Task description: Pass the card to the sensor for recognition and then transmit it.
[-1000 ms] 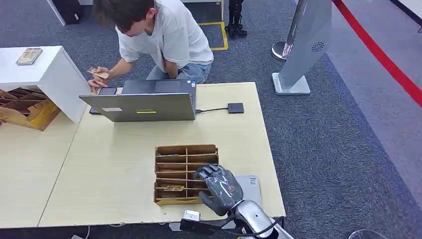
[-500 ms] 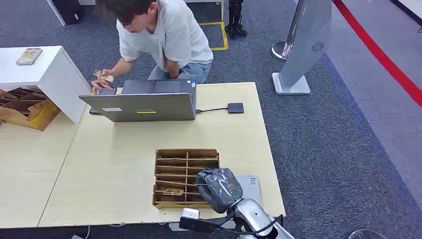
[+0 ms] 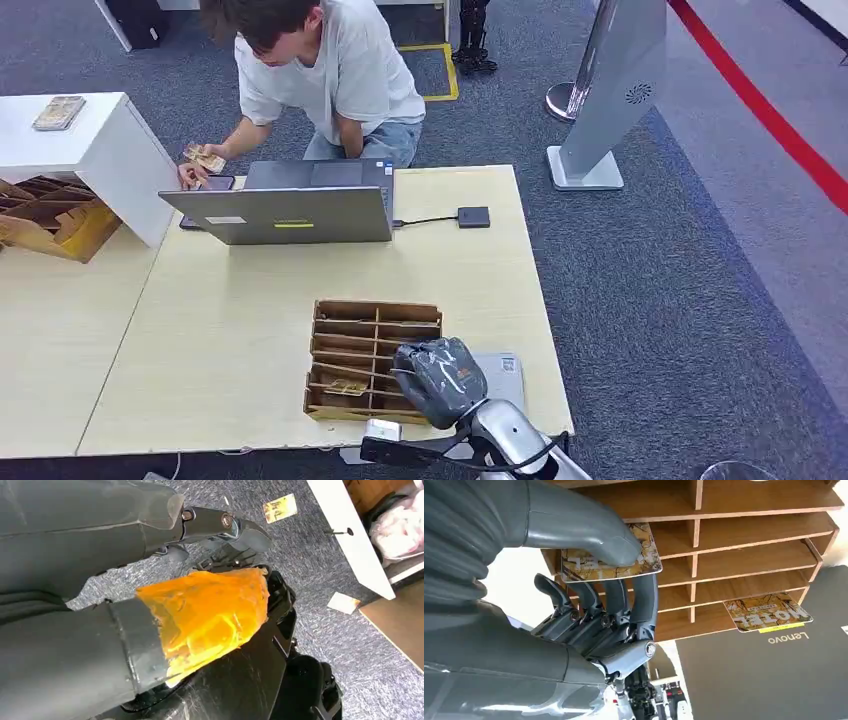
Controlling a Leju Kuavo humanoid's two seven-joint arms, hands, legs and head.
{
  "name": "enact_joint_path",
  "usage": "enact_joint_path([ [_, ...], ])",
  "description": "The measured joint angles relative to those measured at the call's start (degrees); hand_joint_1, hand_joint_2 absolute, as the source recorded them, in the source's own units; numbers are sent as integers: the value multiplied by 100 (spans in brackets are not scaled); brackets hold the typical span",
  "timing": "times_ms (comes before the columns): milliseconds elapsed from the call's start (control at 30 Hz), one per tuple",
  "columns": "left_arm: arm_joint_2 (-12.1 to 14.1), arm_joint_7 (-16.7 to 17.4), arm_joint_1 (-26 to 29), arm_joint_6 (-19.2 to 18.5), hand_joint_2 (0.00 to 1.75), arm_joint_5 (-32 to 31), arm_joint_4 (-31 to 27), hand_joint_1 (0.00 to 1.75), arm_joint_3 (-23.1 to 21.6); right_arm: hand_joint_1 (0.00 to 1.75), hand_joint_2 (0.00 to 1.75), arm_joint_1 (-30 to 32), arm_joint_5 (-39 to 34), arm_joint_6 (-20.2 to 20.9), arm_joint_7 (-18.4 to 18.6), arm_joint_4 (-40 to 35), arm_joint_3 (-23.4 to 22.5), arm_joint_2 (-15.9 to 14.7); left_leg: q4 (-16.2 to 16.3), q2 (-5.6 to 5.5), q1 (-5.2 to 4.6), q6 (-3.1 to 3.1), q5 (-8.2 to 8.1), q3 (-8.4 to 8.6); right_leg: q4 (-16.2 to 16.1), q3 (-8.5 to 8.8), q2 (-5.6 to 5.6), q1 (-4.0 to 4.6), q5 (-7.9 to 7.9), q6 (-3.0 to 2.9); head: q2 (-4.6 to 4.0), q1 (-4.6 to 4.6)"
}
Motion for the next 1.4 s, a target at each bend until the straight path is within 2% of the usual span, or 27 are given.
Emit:
enact_joint_path([
  [200,0,-15,0,0,0,0,0,0,0,159,175,0,0,0,-2,-2,0,0,0,0,0,0,0,0,0,0,0,0,0,0,0,0],
  [300,0,-17,0,0,0,0,0,0,0,175,175,0,-2,0,-2,-4,0,0,0,0,0,0,0,0,0,0,0,0,0,0,0,0],
  [333,0,-17,0,0,0,0,0,0,0,175,175,0,0,-4,-4,-4,2,0,0,0,0,0,0,0,0,0,0,0,0,0,0,0],
  [633,0,-61,7,44,0,7,0,0,0,175,175,109,17,-459,-131,-363,-33,-2,0,0,0,0,0,0,0,-1,0,0,0,0,0,0],
  [667,0,-83,7,46,175,11,0,0,0,175,175,130,24,-516,-144,-441,-46,-2,0,0,0,0,0,0,0,-1,0,0,0,0,0,2],
  [967,0,-267,25,61,175,18,0,0,0,175,175,257,85,-918,-291,-1192,-223,-13,0,0,0,0,0,0,0,-1,1,0,0,0,0,0],
  [1100,2,-350,45,232,175,-50,0,0,-9,175,175,324,112,-988,-339,-1552,-302,-26,0,0,0,0,0,0,0,-2,1,0,0,0,0,0],
  [1400,2,-452,54,151,175,46,0,0,-7,175,175,416,135,-1029,-354,-1947,-365,-63,0,1,0,0,0,0,0,-1,1,0,0,0,0,0],
])
